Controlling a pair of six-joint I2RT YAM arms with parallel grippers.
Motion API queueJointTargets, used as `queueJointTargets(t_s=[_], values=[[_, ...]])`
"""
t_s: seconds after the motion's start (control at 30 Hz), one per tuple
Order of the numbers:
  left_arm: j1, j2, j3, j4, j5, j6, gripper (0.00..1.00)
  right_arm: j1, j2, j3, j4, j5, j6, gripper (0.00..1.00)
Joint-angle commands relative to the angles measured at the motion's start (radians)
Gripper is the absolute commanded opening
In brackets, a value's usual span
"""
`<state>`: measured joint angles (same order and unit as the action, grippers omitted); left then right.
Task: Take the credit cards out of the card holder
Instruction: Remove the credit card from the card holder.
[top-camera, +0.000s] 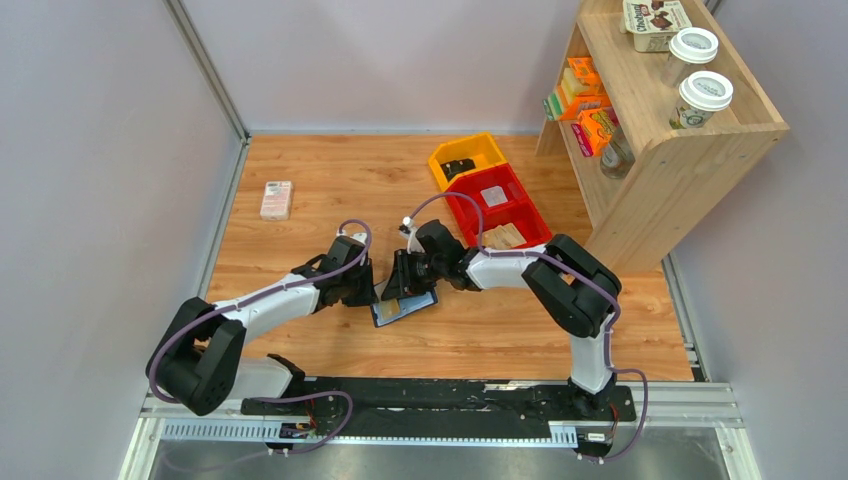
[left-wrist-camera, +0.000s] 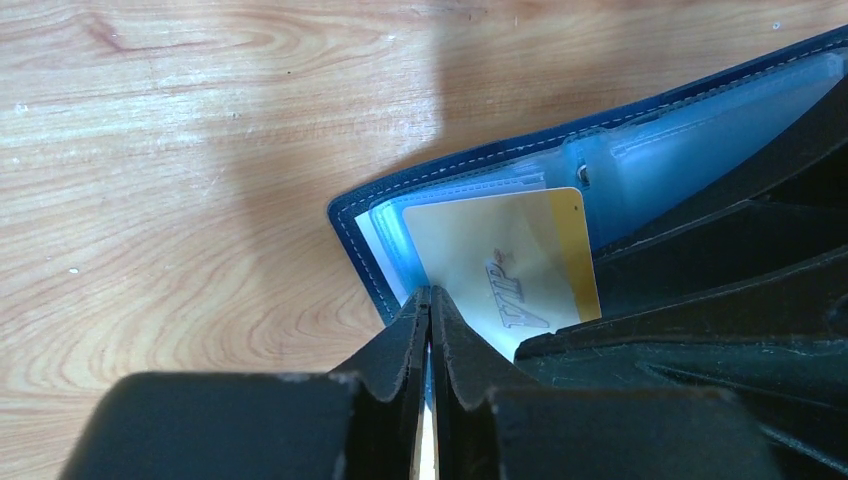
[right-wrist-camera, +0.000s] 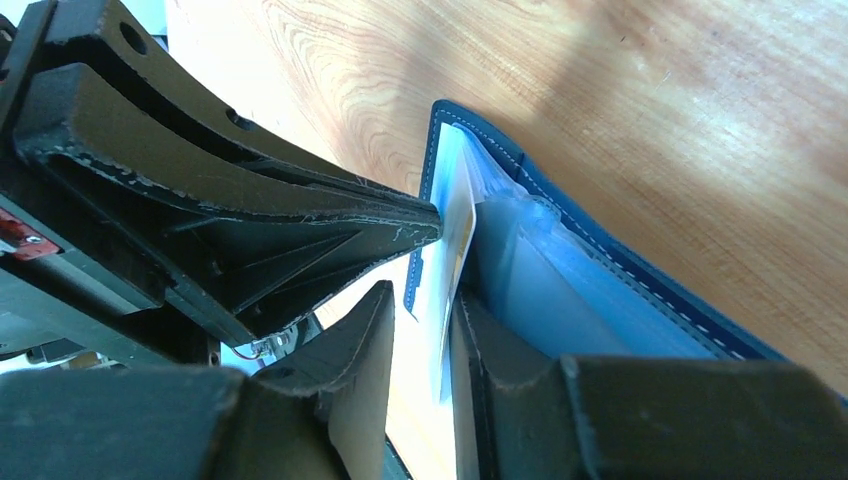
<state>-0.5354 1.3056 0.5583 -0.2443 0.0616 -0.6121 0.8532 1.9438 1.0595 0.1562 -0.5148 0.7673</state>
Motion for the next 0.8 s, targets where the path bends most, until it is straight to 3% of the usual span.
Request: queueJointTargets(t_s=[0.0, 0.1, 0.77], values=[[-0.018, 0.046, -0.029, -0.084, -0.057, 0.028, 0.1, 0.003, -0.029, -0.004, 0.092, -0.079, 0.033, 0.27], [-0.017, 0.043, -0.038, -0.089, -0.059, 0.026, 0.09, -0.014, -0.058, -0.036, 0.12, -0.08, 0.033, 0.19], [-0.017, 0.064, -0.043, -0.085, -0.059, 0.025, 0.08, -0.065, -0.121, -0.148, 0.235, -0.106, 0.061, 0.04]])
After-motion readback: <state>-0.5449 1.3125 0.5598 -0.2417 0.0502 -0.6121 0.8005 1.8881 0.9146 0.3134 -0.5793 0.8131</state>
